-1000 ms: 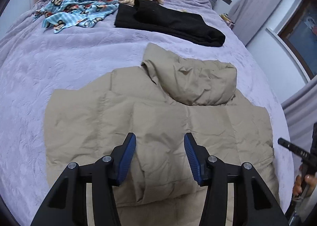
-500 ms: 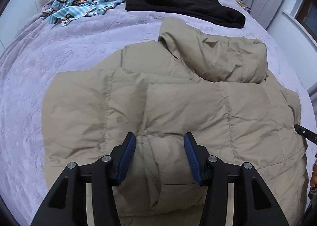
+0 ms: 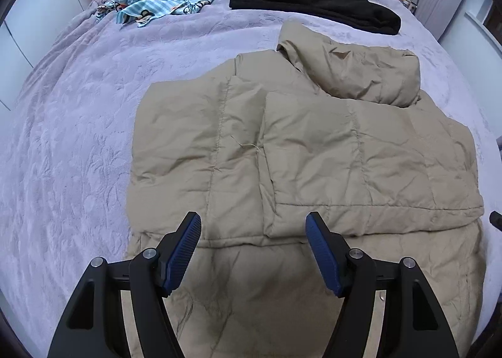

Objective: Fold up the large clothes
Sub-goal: 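Release the sleeve and withdraw both tools above the folded jacket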

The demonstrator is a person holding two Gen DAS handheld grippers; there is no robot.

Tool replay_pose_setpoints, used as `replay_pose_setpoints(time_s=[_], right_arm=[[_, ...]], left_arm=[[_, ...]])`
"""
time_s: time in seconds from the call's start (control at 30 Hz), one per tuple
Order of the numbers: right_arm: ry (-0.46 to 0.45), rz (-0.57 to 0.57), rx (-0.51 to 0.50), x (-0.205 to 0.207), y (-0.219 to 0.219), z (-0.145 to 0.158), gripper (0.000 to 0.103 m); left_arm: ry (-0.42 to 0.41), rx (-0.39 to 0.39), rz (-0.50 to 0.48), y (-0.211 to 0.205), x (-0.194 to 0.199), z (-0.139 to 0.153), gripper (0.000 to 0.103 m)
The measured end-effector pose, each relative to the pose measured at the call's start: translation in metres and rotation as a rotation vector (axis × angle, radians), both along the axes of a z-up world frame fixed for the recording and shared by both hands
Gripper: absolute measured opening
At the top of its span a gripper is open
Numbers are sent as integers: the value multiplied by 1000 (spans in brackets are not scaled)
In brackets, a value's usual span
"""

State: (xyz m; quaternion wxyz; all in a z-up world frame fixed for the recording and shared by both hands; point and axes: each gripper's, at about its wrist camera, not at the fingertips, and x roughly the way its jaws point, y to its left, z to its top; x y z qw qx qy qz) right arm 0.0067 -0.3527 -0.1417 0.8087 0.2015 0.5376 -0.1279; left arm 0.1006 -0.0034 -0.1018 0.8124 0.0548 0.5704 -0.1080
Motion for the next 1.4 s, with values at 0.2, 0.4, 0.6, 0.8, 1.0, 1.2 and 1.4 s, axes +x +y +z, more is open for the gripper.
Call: replay_pose_setpoints(time_s=[0.2, 0.4, 0.6, 0.8, 1.0, 1.2, 1.4], right_arm=[[6, -19, 102, -21, 9, 8, 68], [8, 8, 166, -36, 20, 13, 75], [2, 55, 204, -48, 29, 20, 80], [22, 99, 218, -60, 40, 22, 80], [15, 93, 231, -75, 57, 27, 87], [23, 57, 255, -93, 83, 27, 92], [25, 24, 271, -115, 118, 31, 103]], left_arm=[[2, 25, -17, -12, -26, 22, 70], [21, 14, 12, -16, -50, 35, 75], [2, 21, 58, -15, -83, 48, 102], [50, 39, 73, -10, -113, 45, 102], [94, 36, 32, -1, -134, 41, 102], [121, 37, 12, 26, -152, 38, 102], [129, -4, -24, 59, -165, 44, 102]])
